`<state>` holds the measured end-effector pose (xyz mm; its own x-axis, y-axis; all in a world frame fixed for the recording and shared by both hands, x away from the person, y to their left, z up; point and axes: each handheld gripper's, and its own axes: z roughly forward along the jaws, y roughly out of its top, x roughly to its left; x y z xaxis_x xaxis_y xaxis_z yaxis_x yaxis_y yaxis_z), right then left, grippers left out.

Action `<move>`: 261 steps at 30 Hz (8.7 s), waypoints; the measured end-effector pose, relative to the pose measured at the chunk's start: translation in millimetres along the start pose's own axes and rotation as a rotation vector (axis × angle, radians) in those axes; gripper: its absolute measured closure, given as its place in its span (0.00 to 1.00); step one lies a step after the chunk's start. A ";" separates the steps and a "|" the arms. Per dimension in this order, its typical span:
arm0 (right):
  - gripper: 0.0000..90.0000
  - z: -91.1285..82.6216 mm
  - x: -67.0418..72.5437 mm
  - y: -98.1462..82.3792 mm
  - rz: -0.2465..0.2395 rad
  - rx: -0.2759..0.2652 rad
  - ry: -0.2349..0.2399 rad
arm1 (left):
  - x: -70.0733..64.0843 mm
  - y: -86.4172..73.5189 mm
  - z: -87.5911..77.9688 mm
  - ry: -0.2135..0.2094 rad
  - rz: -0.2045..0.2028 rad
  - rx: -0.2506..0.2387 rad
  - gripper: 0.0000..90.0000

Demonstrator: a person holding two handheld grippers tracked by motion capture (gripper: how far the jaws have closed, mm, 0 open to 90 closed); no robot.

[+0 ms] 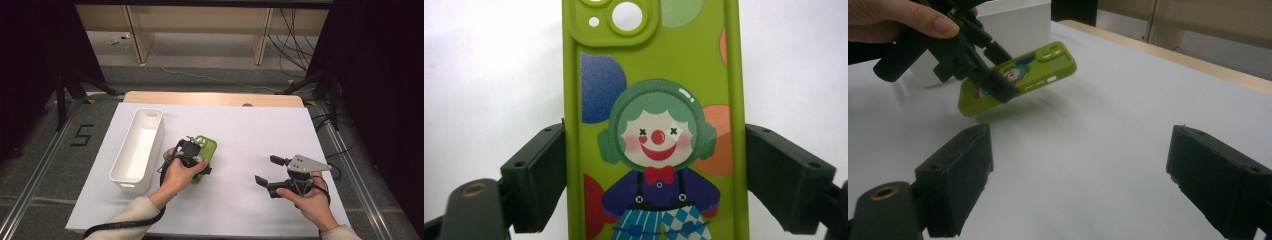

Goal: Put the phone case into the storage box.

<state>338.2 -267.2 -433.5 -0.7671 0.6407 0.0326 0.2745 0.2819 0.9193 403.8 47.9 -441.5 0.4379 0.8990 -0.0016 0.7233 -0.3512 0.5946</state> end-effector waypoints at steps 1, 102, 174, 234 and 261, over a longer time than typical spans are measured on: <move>0.14 0.0 0.0 -0.1 0.000 0.000 0.000 | 0.3 0.4 -1.1 0.003 -0.002 -0.011 0.18; 0.14 -1.6 -1.4 -1.0 -0.001 -0.003 -0.005 | 60.4 20.8 -69.4 0.065 -0.087 -0.347 0.18; 0.15 -1.1 -2.2 -1.3 0.001 -0.003 -0.006 | 102.2 25.7 -87.0 0.133 -0.158 -0.426 0.18; 0.15 -0.2 -2.5 -1.7 0.004 -0.006 -0.007 | 137.4 32.5 -95.2 0.170 -0.215 -0.464 0.18; 0.16 -0.6 -2.5 -1.7 0.004 -0.005 -0.007 | 147.8 33.2 -89.3 0.180 -0.218 -0.466 0.18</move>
<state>339.3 -269.7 -434.9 -0.7617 0.6471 0.0334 0.2750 0.2761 0.9210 444.9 192.5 -350.1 0.1765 0.9830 -0.0511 0.4554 -0.0356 0.8896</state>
